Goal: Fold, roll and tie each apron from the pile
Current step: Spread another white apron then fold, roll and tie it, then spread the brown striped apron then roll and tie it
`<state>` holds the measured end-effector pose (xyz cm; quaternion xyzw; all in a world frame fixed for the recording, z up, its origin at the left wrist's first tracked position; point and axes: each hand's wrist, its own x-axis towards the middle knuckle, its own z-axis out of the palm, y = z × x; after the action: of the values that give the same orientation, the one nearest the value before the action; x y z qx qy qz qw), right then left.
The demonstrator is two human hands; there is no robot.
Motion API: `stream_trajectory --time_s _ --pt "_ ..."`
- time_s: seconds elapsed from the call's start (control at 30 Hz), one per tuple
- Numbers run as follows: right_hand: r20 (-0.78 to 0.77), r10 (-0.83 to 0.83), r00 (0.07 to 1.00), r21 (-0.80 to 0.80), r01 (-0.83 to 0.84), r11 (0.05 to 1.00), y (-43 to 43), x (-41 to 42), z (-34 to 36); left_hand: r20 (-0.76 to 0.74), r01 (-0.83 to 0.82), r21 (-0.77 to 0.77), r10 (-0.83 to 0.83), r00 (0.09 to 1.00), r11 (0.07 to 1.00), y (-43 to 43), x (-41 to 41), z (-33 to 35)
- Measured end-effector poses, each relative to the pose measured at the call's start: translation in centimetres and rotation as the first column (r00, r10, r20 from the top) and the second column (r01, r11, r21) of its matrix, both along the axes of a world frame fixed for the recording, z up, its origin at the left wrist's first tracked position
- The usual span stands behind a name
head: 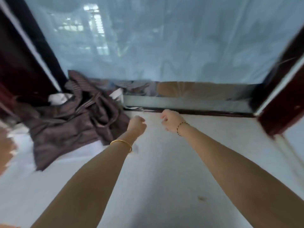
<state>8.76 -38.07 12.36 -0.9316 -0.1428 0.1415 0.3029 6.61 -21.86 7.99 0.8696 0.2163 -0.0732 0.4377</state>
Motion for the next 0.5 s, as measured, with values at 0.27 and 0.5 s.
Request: stream_trajectory --time_s 0.27,0.5 --pt "-0.142 0.195 0.971 -0.034 -0.201 0.979 9.7 1.0 -4.7 -0.136 0.005 0.521 0.077 0.988 0.853 13.6 -2.5 -2.6" --pt "-0.185 0.193 0.964 -0.087 -0.212 0.973 11.1 4.4 -5.9 -0.447 0.438 0.68 -0.14 0.883 0.589 17.2 0.9 -5.7"
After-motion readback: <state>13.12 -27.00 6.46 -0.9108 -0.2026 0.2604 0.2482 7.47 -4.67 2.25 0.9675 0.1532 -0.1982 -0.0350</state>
